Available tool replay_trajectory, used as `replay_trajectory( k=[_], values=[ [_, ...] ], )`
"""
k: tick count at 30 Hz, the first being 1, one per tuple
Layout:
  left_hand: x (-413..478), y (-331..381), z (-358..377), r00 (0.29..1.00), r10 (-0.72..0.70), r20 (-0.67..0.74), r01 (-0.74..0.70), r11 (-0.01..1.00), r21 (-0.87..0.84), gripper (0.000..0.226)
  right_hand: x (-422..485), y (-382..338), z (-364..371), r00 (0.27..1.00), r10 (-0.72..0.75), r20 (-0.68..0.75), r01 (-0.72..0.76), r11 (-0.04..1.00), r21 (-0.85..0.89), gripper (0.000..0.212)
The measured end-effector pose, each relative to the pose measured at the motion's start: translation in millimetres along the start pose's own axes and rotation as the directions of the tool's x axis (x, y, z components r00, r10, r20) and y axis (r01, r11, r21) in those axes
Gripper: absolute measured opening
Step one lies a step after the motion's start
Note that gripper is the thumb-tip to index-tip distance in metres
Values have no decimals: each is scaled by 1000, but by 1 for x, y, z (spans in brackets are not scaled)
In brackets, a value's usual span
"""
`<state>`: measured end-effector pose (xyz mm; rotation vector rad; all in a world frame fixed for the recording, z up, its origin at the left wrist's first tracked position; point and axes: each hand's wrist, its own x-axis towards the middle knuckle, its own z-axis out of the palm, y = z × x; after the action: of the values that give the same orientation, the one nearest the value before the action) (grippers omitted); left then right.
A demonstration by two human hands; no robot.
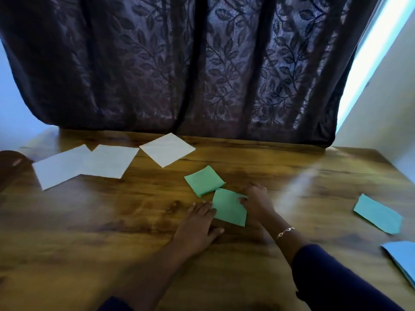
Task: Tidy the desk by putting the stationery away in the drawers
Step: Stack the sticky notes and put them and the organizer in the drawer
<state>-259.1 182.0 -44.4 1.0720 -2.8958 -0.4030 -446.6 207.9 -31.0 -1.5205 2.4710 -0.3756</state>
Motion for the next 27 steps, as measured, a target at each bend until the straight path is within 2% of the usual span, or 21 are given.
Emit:
replay_trajectory(
  k=[5, 9, 12, 15, 18, 20, 24, 27],
  values=[
    [2, 1, -1, 1000, 3, -5, -2, 999, 34, 62, 17, 1, 1, 989, 44, 143, -46, 999, 13, 42],
    [2, 3, -1, 999, 7, -38, -5, 999, 51, 60, 21, 2, -6, 978, 37, 204, -51, 997, 62, 18],
    [5, 2, -3, 998, 6, -63, -4, 999, 34, 54, 17, 3, -10, 976, 30, 216, -58, 990, 126, 28],
    [17, -3, -12, 975, -43, -220, 34, 998, -46, 37, 12, 4, -11, 969, 41, 242, -84, 982, 171, 31],
    [41, -15, -27, 894, -248, -374, 193, 965, -177, 26, 10, 5, -14, 971, 22, 238, -68, 980, 188, 29],
    [62, -27, -34, 871, -344, -350, 283, 935, -213, 32, 9, 6, -16, 974, 21, 227, -70, 975, 210, 31],
    [100, -39, -41, 894, -429, -128, 429, 903, -24, 48, 8, 12, -15, 972, 35, 232, -81, 977, 195, 22],
    [113, -42, -41, 879, -476, -36, 477, 879, 25, 57, 7, 18, -12, 974, 46, 223, -117, 942, 314, 25]
  ],
)
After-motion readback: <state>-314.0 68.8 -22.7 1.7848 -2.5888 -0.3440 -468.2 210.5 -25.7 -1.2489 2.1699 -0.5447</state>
